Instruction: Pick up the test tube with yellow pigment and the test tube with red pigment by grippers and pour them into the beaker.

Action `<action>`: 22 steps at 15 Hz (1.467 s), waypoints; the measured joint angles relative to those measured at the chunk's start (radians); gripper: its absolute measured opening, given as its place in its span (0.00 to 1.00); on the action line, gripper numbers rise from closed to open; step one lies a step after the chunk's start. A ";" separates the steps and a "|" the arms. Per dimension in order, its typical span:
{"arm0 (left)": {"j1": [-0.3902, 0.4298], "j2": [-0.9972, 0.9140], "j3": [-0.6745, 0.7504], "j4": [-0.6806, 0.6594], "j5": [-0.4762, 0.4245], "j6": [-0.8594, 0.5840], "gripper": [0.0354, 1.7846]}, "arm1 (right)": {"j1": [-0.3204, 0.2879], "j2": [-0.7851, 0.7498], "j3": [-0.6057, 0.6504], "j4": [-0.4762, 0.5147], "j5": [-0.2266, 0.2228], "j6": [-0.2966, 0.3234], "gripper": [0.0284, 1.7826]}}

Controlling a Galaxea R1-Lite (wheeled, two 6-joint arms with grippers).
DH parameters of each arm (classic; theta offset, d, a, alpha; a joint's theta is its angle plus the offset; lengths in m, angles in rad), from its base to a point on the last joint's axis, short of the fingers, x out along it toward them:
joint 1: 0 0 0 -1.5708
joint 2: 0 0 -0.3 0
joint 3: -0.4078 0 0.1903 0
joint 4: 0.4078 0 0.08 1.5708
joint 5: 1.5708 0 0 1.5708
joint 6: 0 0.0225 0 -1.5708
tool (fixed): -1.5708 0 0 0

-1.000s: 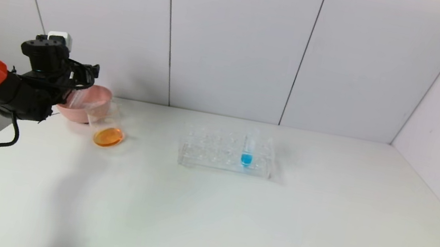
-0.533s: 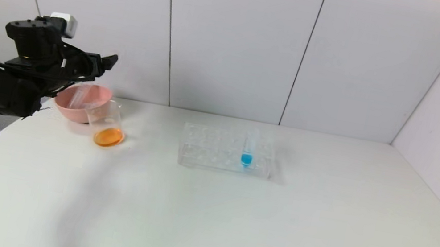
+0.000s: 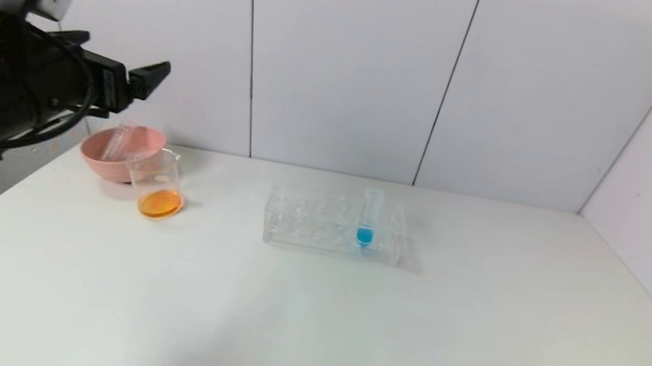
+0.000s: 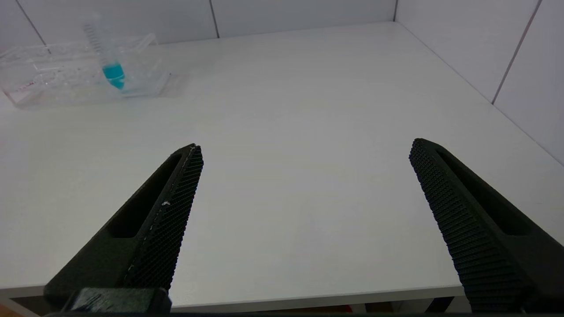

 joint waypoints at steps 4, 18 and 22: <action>-0.001 -0.379 0.052 0.208 0.046 0.062 0.99 | 0.000 0.000 0.000 0.000 0.000 0.000 0.96; 0.094 -1.365 0.248 0.834 0.193 0.193 0.99 | 0.000 0.000 0.000 0.000 0.000 0.000 0.96; 0.101 -1.458 0.520 0.758 0.130 -0.101 0.99 | 0.000 0.000 0.000 0.000 0.000 0.000 0.96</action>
